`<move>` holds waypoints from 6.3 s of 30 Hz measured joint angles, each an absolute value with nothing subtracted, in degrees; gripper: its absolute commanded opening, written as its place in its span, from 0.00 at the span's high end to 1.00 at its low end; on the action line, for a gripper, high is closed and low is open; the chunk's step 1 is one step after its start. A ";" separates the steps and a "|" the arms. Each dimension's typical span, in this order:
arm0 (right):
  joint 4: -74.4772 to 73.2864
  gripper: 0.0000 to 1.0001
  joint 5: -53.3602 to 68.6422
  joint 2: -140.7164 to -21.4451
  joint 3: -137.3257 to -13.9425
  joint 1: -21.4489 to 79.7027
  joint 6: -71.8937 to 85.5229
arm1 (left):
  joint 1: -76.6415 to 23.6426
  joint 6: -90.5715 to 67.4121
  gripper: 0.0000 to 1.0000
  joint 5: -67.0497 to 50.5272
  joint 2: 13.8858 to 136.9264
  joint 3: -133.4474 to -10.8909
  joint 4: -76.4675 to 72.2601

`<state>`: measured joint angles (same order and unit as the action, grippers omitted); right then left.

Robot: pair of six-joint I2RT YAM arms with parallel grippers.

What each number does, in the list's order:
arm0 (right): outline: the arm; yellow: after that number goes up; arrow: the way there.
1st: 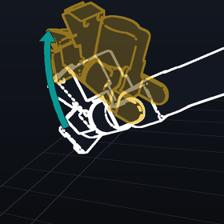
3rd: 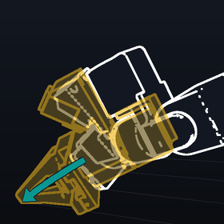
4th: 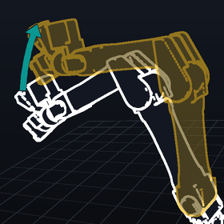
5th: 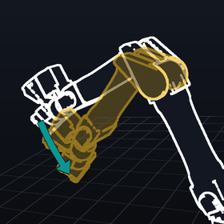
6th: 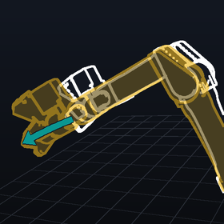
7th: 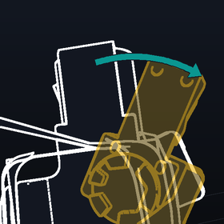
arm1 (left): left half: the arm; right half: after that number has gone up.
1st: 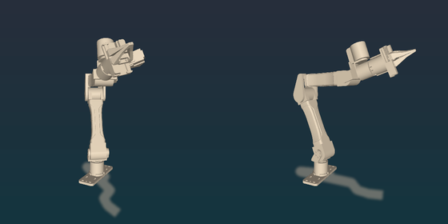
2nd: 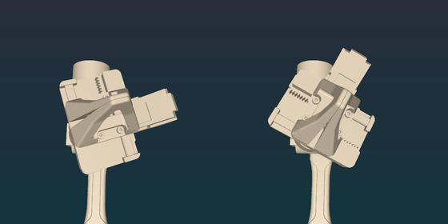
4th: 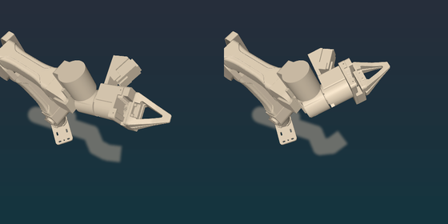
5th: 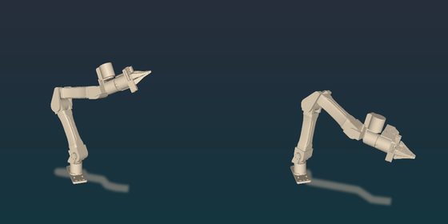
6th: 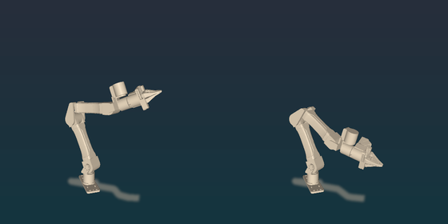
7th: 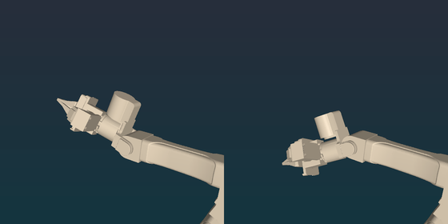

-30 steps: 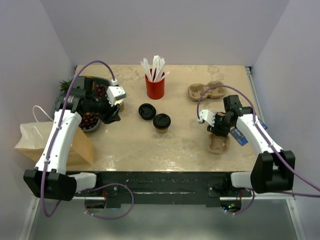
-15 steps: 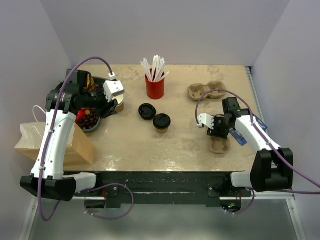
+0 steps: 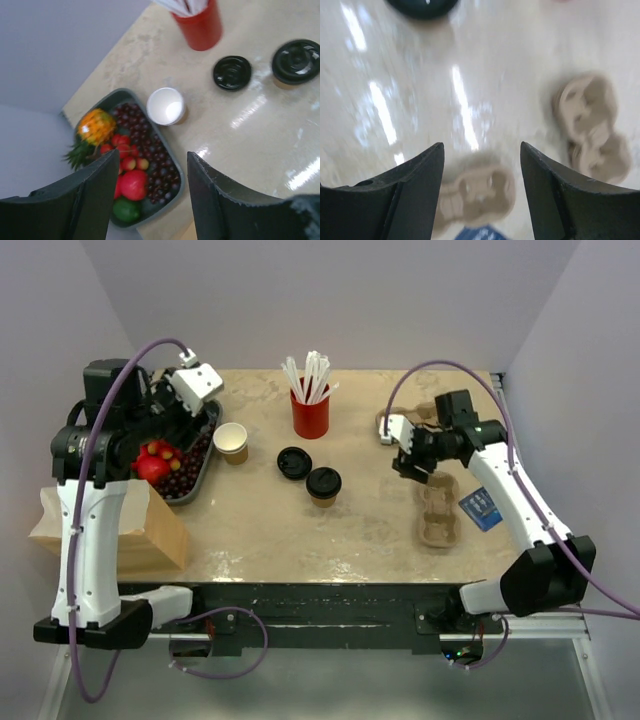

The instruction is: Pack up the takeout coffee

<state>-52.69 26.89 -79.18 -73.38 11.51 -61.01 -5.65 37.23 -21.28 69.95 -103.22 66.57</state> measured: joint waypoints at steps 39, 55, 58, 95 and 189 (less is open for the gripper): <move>-11.07 0.41 8.43 -132.09 -139.13 68.31 15.31 | 11.86 15.57 0.26 -1.58 52.58 -105.12 49.06; -12.60 0.45 2.00 -134.87 -139.17 71.37 24.25 | 13.19 12.86 0.25 -5.45 50.59 -98.32 49.12; -13.13 0.46 2.00 -134.87 -139.17 71.75 25.41 | 13.50 12.53 0.25 -5.91 50.43 -98.15 49.12; -22.59 1.00 5.30 -119.63 -119.96 62.63 27.66 | 16.01 31.16 0.26 -26.39 45.41 -98.19 54.08; -31.90 1.00 8.60 -87.85 -88.40 48.66 19.03 | 4.67 34.63 0.71 -43.77 63.22 -75.29 73.91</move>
